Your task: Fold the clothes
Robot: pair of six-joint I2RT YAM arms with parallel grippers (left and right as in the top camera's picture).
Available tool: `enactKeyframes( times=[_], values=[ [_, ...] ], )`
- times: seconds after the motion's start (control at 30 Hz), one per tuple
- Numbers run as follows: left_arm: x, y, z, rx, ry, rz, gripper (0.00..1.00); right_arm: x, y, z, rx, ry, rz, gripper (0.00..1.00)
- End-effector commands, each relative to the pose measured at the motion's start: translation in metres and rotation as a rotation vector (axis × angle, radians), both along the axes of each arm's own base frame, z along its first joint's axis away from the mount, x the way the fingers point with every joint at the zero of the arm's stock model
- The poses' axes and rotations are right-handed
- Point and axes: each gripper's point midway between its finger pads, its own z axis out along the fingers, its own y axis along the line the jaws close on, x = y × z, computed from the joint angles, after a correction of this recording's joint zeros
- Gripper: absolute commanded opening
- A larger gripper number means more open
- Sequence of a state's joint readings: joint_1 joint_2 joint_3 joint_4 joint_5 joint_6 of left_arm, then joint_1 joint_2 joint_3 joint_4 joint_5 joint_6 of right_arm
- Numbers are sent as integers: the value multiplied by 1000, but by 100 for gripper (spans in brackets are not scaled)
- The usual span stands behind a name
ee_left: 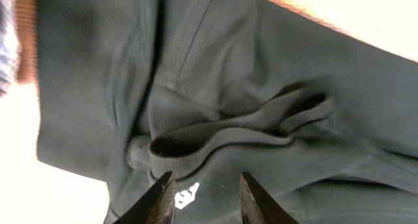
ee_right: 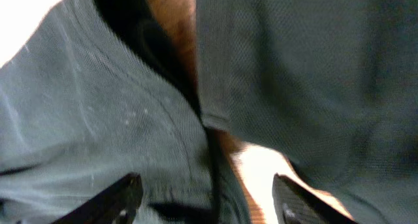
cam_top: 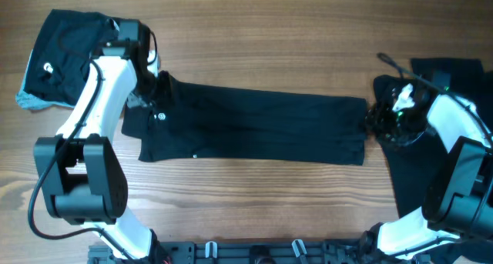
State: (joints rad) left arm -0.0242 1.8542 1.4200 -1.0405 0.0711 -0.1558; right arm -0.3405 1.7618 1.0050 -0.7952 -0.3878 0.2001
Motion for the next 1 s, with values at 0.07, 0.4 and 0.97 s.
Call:
enactKeyframes(
  times=[0.07,0.4,0.97],
  values=[
    [-24,33,-44,164,26,218,22,-15,31,-19,146,-46,31,69],
    [-24,99,-44,269,-11,438,19,-19,21,-28,58,-39,72,70],
    [-9,90,-10,183,-121,416,16,-5,5,10,-132,-54,-35,4]
  ],
)
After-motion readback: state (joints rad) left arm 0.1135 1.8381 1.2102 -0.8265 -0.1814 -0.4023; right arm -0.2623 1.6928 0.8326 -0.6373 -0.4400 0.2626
